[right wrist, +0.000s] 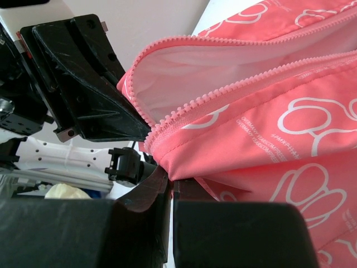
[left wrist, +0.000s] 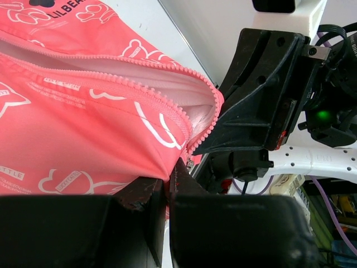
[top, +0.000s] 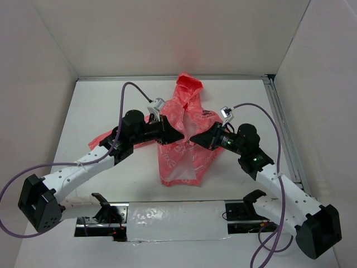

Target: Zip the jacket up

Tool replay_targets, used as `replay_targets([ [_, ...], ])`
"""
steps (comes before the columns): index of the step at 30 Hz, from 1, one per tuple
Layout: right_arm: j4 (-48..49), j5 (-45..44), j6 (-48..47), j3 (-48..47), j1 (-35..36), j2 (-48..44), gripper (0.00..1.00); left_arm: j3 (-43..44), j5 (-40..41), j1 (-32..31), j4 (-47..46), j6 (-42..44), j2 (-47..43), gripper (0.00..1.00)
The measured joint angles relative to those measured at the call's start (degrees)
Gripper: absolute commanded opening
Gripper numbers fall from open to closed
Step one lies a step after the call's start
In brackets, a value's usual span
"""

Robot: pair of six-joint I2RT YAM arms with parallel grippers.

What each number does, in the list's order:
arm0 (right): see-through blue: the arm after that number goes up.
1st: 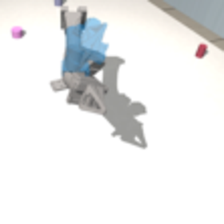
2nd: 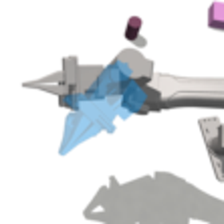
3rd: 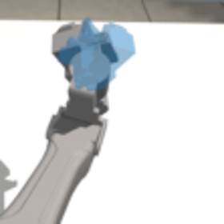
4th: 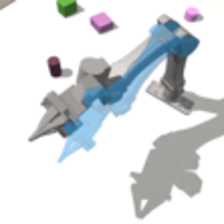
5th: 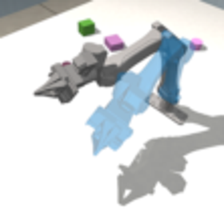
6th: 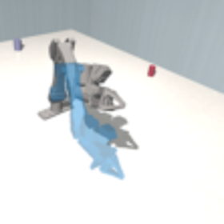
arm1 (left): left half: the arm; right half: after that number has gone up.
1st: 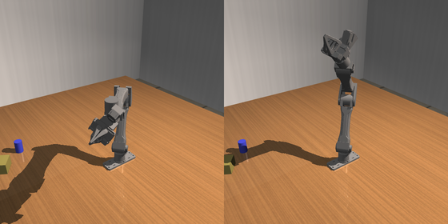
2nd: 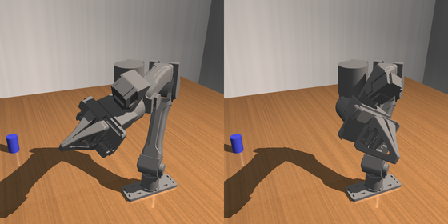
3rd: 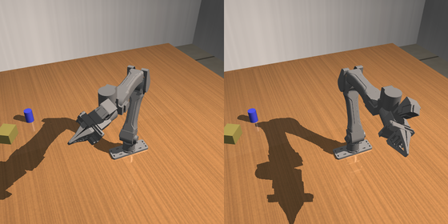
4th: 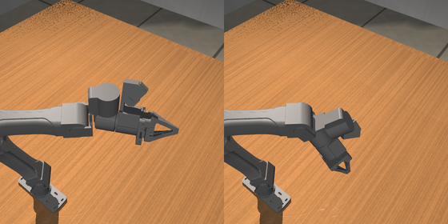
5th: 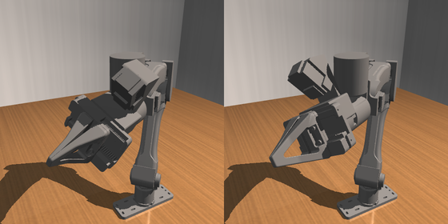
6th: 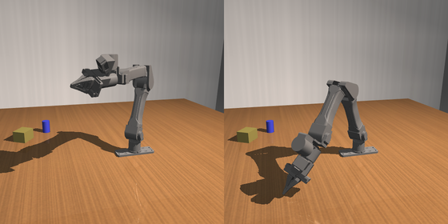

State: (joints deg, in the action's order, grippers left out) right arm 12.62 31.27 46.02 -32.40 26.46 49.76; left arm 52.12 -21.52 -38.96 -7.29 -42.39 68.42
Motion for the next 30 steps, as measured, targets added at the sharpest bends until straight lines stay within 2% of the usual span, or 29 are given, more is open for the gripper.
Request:
replay_targets([
  [11,0.2,-0.4,2.1,0.2,-0.1,-0.7,0.0,-1.6,-2.1,-0.1,-2.2,0.9,-0.5,0.0],
  [20,-0.2,0.2,2.1,0.2,-0.3,-0.5,0.0,-2.0,-8.0,-0.1,-3.3,6.8,-0.5,0.0],
  [28,-3.2,2.4,2.0,-1.3,-1.3,-0.5,0.0,-2.0,-7.4,-0.3,-2.2,11.0,-0.5,0.0],
  [30,-3.4,3.1,2.0,-1.4,-1.3,-0.5,0.0,-2.0,-7.3,-0.3,-1.8,11.0,-0.5,0.09],
])
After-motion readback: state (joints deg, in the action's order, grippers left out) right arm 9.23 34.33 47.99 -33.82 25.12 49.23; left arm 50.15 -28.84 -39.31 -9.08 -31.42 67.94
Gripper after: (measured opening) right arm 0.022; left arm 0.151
